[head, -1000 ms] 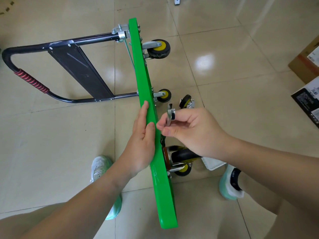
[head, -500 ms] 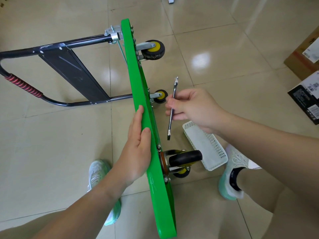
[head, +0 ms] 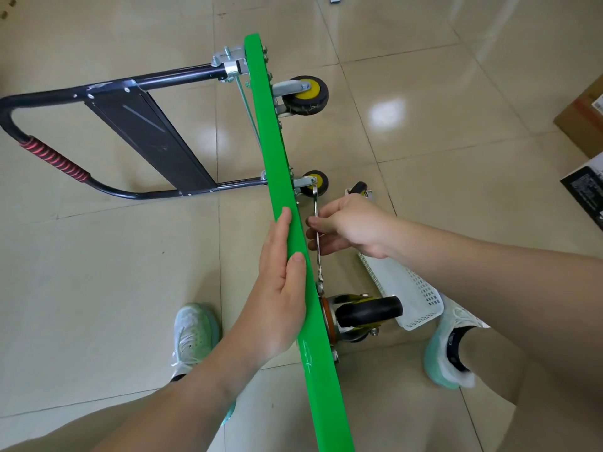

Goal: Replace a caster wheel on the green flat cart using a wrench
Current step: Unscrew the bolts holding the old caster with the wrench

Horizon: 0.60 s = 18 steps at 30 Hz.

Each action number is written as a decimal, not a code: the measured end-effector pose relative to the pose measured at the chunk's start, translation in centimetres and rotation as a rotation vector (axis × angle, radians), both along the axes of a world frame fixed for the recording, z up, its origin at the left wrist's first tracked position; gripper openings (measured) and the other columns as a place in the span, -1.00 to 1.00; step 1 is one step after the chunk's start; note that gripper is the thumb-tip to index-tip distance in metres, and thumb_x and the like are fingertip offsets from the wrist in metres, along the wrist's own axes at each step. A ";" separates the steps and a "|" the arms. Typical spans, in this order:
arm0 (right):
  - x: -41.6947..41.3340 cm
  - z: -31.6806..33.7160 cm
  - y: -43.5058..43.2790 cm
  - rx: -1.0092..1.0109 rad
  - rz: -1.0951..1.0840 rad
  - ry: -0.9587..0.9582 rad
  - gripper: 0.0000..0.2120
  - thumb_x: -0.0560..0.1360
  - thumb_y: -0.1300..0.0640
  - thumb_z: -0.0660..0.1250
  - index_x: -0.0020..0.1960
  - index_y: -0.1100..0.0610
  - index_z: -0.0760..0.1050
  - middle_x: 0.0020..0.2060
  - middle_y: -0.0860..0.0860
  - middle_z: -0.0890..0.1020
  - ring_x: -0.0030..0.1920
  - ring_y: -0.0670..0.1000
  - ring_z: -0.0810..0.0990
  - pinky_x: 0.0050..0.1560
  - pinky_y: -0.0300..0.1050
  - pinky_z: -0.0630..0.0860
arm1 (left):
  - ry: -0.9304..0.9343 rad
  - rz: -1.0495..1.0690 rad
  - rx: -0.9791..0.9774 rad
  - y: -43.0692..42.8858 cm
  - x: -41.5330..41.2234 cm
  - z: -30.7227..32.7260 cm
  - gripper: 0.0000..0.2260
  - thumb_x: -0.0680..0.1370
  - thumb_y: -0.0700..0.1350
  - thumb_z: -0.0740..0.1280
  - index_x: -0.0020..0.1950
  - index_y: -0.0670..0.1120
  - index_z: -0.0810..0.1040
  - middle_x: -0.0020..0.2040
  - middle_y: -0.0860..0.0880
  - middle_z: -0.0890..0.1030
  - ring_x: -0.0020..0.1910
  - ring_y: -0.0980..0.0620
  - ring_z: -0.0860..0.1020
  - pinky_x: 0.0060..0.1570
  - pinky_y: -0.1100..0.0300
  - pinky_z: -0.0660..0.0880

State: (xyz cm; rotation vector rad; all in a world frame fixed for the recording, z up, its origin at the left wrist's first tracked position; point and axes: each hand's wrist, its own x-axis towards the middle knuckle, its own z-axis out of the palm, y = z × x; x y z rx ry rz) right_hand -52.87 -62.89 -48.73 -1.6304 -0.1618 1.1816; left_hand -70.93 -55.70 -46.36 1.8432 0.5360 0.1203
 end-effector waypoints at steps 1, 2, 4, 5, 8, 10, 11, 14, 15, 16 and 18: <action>-0.1 -0.2 0.1 -0.006 0.014 0.000 -0.85 0.58 0.26 0.38 0.08 0.34 0.58 -0.08 0.25 0.70 -0.09 0.24 0.73 -0.08 0.05 0.70 | 0.000 -0.002 0.006 0.0 0.0 0.0 -0.52 0.68 0.04 0.02 0.55 0.32 -0.05 0.64 0.29 0.05 0.58 0.44 -0.02 0.53 0.45 -0.04; -0.2 -0.5 0.2 -0.013 0.019 0.006 -0.82 0.58 0.26 0.37 0.12 0.35 0.58 -0.04 0.27 0.70 -0.09 0.23 0.72 -0.10 0.03 0.70 | 0.001 -0.004 0.010 0.0 -0.1 0.0 -0.54 0.72 0.00 0.02 0.56 0.31 -0.05 0.64 0.29 0.04 0.57 0.45 -0.03 0.52 0.48 -0.05; -0.3 -1.2 0.3 -0.032 0.027 0.033 -0.77 0.59 0.25 0.36 0.18 0.37 0.56 0.03 0.30 0.69 -0.09 0.23 0.72 -0.10 0.04 0.70 | 0.008 -0.010 0.019 0.0 -0.1 0.1 -0.53 0.76 -0.10 0.03 0.56 0.31 -0.06 0.64 0.29 0.03 0.57 0.46 -0.04 0.49 0.52 -0.07; -0.4 -1.5 0.4 -0.044 0.041 0.049 -0.74 0.59 0.24 0.36 0.22 0.37 0.55 0.04 0.31 0.69 -0.09 0.23 0.72 -0.07 0.06 0.70 | 0.012 -0.014 0.021 0.0 -0.2 0.2 -0.51 0.76 -0.13 0.03 0.55 0.32 -0.06 0.64 0.29 0.03 0.57 0.46 -0.04 0.48 0.53 -0.07; -0.9 -2.3 0.6 -0.085 0.095 0.078 -0.69 0.60 0.20 0.35 0.28 0.33 0.51 0.05 0.29 0.69 -0.03 0.25 0.72 0.04 0.14 0.67 | 0.001 -0.022 0.022 0.0 -0.2 0.1 -0.52 0.76 -0.11 0.04 0.55 0.32 -0.06 0.62 0.32 0.03 0.56 0.47 -0.04 0.47 0.53 -0.06; -0.9 -2.4 0.7 -0.073 0.098 0.081 -0.74 0.60 0.23 0.34 0.25 0.34 0.53 0.02 0.28 0.70 -0.08 0.22 0.72 0.00 0.10 0.69 | -0.009 -0.018 0.024 0.1 -0.2 0.0 -0.54 0.73 -0.03 0.04 0.55 0.31 -0.06 0.59 0.36 0.03 0.56 0.48 -0.04 0.45 0.55 -0.06; -0.8 -2.4 0.8 -0.064 0.092 0.081 -0.75 0.60 0.25 0.34 0.23 0.35 0.54 -0.01 0.27 0.70 -0.12 0.19 0.72 -0.04 0.07 0.69 | -0.010 -0.014 0.025 0.0 -0.2 0.0 -0.54 0.73 -0.03 0.03 0.56 0.31 -0.05 0.58 0.37 0.03 0.56 0.48 -0.04 0.44 0.56 -0.05; -0.5 -2.4 0.8 -0.037 0.066 0.093 -0.78 0.58 0.29 0.36 0.19 0.38 0.55 -0.04 0.24 0.70 -0.12 0.15 0.72 -0.02 0.03 0.68 | -0.009 -0.003 0.038 -0.1 -0.1 0.1 -0.54 0.72 0.01 0.03 0.55 0.32 -0.05 0.56 0.40 0.04 0.55 0.48 -0.02 0.43 0.57 -0.04; -0.4 -2.5 0.8 -0.030 0.055 0.093 -0.77 0.57 0.30 0.38 0.19 0.38 0.55 -0.02 0.24 0.70 -0.08 0.15 0.72 0.04 0.04 0.67 | -0.010 0.004 0.041 -0.1 -0.1 0.2 -0.53 0.68 0.05 0.04 0.54 0.34 -0.05 0.55 0.42 0.04 0.55 0.48 -0.02 0.42 0.58 -0.04; -0.3 -2.6 0.8 -0.029 0.044 0.087 -0.74 0.54 0.30 0.40 0.20 0.39 0.55 0.01 0.25 0.70 -0.03 0.16 0.72 0.10 0.05 0.66 | -0.009 0.012 0.040 -0.2 -0.1 0.3 -0.51 0.66 0.07 0.06 0.54 0.34 -0.04 0.55 0.42 0.04 0.55 0.49 -0.01 0.41 0.59 -0.03; -0.2 -3.0 0.7 -0.053 0.028 0.065 -0.66 0.50 0.28 0.46 0.23 0.38 0.55 0.03 0.24 0.70 0.04 0.18 0.71 0.15 0.09 0.64 | -0.001 0.029 0.031 -0.3 0.0 0.2 -0.52 0.71 0.06 0.10 0.56 0.32 -0.03 0.56 0.39 0.07 0.52 0.53 0.00 0.37 0.63 -0.01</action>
